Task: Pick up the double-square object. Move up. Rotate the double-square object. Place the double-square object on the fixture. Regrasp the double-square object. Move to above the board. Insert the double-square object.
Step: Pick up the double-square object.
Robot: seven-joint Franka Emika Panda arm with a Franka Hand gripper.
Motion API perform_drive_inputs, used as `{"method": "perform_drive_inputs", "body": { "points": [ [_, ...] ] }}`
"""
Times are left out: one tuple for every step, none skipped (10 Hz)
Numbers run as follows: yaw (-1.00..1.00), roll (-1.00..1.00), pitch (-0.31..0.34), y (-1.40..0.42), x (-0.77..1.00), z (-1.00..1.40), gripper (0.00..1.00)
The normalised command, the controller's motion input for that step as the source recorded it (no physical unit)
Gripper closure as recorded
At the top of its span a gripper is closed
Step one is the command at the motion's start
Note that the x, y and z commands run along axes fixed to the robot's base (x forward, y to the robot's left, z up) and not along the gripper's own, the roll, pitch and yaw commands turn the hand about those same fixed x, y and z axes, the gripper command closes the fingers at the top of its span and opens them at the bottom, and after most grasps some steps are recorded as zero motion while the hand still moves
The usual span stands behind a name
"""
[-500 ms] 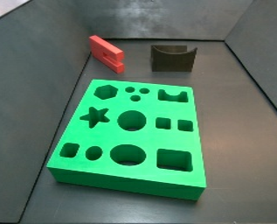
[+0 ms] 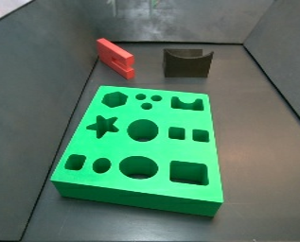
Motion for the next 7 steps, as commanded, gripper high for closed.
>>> {"method": "perform_drive_inputs", "body": {
  "points": [
    [0.54, 0.13, -0.171, 0.00, -0.56, -0.85, 0.00],
    [0.54, 0.13, -0.173, 0.01, -0.55, -0.84, 0.00],
    [0.59, 0.14, -0.173, 0.05, -0.49, -0.82, 0.00],
    [0.72, 0.06, -0.219, 0.11, -0.18, -0.75, 0.00],
    [0.53, 0.00, -0.187, 0.03, 0.06, -0.85, 0.00],
    [0.49, 0.00, -0.153, 0.06, 0.19, -0.93, 0.00],
    [0.47, 0.00, -0.143, 0.09, 0.20, -0.95, 0.00]
  ]
}}
